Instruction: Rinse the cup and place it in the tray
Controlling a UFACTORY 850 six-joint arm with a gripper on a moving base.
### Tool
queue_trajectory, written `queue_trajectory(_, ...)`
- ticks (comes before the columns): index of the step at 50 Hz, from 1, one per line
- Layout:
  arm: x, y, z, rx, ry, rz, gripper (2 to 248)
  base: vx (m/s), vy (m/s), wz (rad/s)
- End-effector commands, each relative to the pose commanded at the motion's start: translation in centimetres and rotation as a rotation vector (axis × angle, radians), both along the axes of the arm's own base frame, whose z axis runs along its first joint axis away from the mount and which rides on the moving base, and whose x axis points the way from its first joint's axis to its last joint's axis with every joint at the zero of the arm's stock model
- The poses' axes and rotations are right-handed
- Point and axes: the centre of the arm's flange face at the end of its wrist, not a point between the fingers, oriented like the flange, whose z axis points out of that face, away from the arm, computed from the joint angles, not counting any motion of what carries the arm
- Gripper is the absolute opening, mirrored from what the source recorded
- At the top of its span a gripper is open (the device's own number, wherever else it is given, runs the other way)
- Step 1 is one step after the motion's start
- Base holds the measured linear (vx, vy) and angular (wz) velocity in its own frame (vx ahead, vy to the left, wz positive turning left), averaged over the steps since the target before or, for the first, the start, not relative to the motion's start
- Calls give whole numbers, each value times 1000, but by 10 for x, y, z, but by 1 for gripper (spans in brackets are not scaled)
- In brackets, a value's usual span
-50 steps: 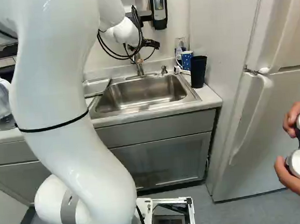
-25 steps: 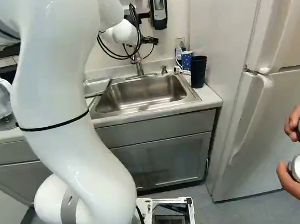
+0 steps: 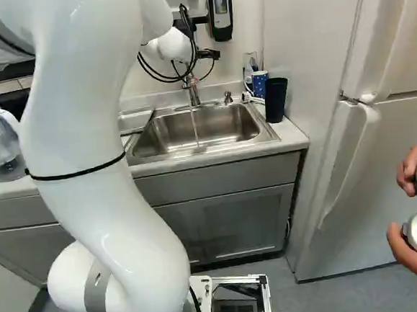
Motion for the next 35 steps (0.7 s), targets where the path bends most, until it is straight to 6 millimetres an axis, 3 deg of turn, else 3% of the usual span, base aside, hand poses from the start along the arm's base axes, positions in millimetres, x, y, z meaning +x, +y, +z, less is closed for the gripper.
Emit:
queue_trajectory(25, 8, 0, -1, 0, -3, 1, 247, 0, 0, 0)
queue_trajectory(35, -4, 3, 0, 0, 2, 5, 247, 0, 0, 0)
